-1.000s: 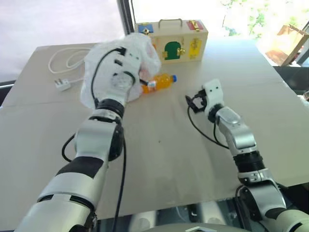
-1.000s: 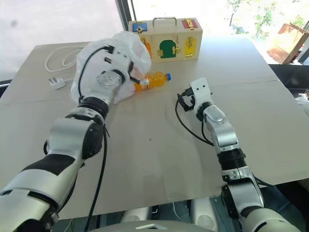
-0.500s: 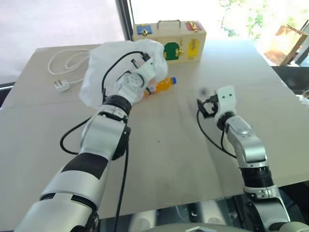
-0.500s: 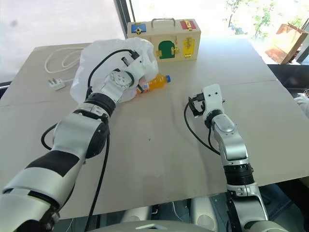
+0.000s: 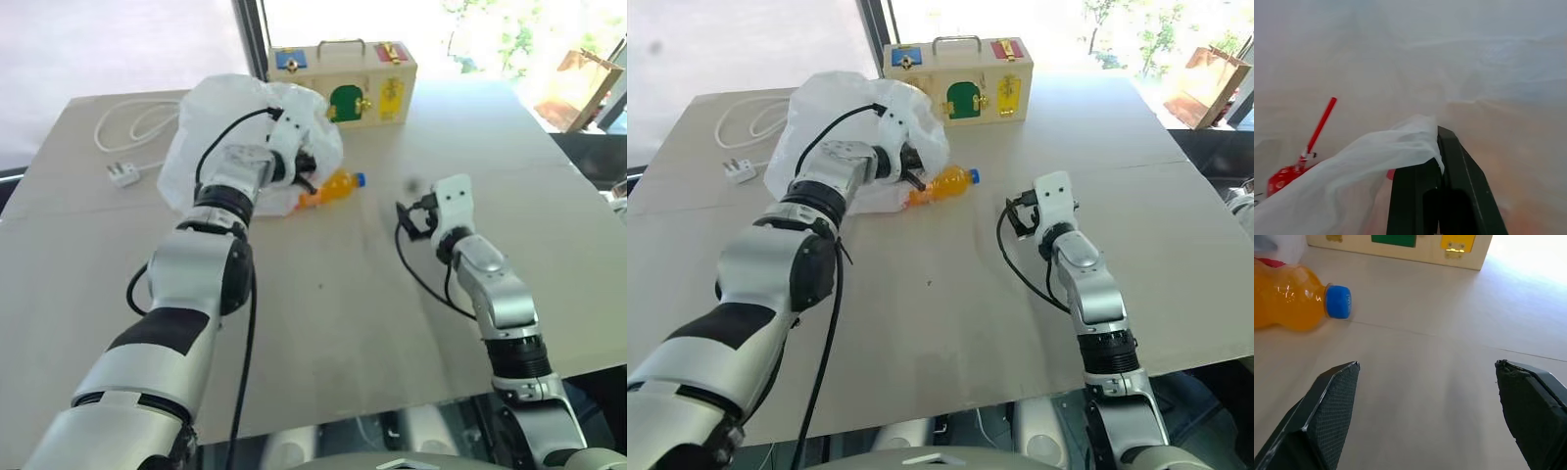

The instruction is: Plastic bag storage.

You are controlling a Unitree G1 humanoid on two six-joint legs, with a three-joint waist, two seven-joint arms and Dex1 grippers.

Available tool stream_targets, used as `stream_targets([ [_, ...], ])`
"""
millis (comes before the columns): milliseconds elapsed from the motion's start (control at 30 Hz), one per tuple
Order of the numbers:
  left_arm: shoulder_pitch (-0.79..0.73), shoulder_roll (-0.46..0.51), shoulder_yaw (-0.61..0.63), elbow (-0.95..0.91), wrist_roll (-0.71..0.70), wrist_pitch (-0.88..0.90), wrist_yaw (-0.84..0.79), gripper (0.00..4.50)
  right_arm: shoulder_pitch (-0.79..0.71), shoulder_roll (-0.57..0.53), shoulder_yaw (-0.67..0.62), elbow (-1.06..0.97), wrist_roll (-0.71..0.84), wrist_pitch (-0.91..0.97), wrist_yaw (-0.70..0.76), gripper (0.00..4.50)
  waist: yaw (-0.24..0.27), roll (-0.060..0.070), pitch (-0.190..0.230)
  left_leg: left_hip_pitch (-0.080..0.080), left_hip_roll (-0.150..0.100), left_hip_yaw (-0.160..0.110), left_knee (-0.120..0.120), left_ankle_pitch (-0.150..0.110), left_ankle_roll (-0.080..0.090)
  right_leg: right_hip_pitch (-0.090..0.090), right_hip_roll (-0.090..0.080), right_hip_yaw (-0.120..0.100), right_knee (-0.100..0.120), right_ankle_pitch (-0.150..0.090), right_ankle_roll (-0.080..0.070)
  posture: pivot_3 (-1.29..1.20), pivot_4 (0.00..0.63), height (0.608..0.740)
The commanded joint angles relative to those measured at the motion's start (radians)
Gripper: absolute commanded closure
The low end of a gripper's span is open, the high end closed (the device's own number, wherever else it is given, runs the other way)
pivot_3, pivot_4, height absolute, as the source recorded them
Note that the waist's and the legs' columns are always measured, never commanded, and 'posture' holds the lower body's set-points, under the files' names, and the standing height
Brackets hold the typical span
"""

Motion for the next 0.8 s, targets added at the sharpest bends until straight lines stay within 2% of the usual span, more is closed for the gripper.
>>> stream_targets([
  [33,-0.005,0.022,-0.027,-0.022,0.001,0.023,-0.170,4.50,-0.031,0.000,0.005,-0.009,0.006,-0.028,0.017,0.04,0.000,0.000,0.000,0.000,0.000,0.000,0.000,0.000,0.000,0.000,0.000,0.000,0.000,0.000,0.000,0.00,0.150,0.739],
  [133,0.024,0.037,-0.064,-0.030,0.014,0.025,-0.325,4.50,-0.041,-0.004,0.007,-0.001,0.012,-0.031,0.036,0.04,0.001,0.000,0.000,0.000,0.000,0.000,0.000,0.000,0.000,0.000,0.000,0.000,0.000,0.000,0.000,0.00,0.150,0.739],
  [333,0.066,0.071,-0.081,-0.063,-0.003,0.029,-0.446,4.50,-0.039,-0.051,0.014,-0.014,0.036,-0.039,0.128,0.04,-0.001,0.000,0.000,0.000,0.000,0.000,0.000,0.000,0.000,0.000,0.000,0.000,0.000,0.000,0.000,0.00,0.150,0.739],
  [467,0.083,0.104,-0.065,-0.100,-0.034,0.022,-0.466,4.50,-0.045,-0.094,0.016,-0.039,0.059,-0.036,0.195,0.04,-0.001,0.000,0.000,0.000,0.001,0.000,0.000,0.000,0.000,0.000,0.000,0.001,0.000,0.000,0.000,0.00,0.150,0.739],
  [567,0.086,0.123,-0.018,-0.148,-0.084,-0.013,-0.411,4.50,-0.042,-0.144,0.031,-0.075,0.080,-0.045,0.276,0.04,0.000,0.000,0.000,-0.001,0.001,0.000,0.000,0.000,0.000,-0.001,0.000,0.001,0.001,0.000,0.000,0.00,0.150,0.739],
  [700,0.105,0.147,0.068,-0.289,-0.205,-0.002,-0.405,4.50,-0.036,-0.267,0.014,-0.142,0.120,-0.049,0.415,0.04,0.005,0.000,0.000,-0.001,0.001,0.000,0.001,0.000,0.000,-0.001,0.000,0.001,0.000,0.000,0.000,0.00,0.150,0.739],
  [767,0.149,0.162,0.094,-0.432,-0.282,0.082,-0.470,4.50,-0.035,-0.334,-0.002,-0.176,0.161,-0.038,0.496,0.04,0.004,0.000,0.001,-0.001,0.001,0.000,0.001,0.000,0.000,-0.001,0.000,0.001,0.000,0.000,0.000,0.00,0.150,0.739],
  [800,0.200,0.178,0.104,-0.562,-0.334,0.172,-0.504,4.50,-0.035,-0.380,-0.008,-0.206,0.207,-0.001,0.562,0.04,0.003,0.000,0.001,-0.001,0.001,0.000,0.001,0.000,0.000,-0.001,0.000,0.001,0.000,0.000,0.000,0.00,0.150,0.739],
])
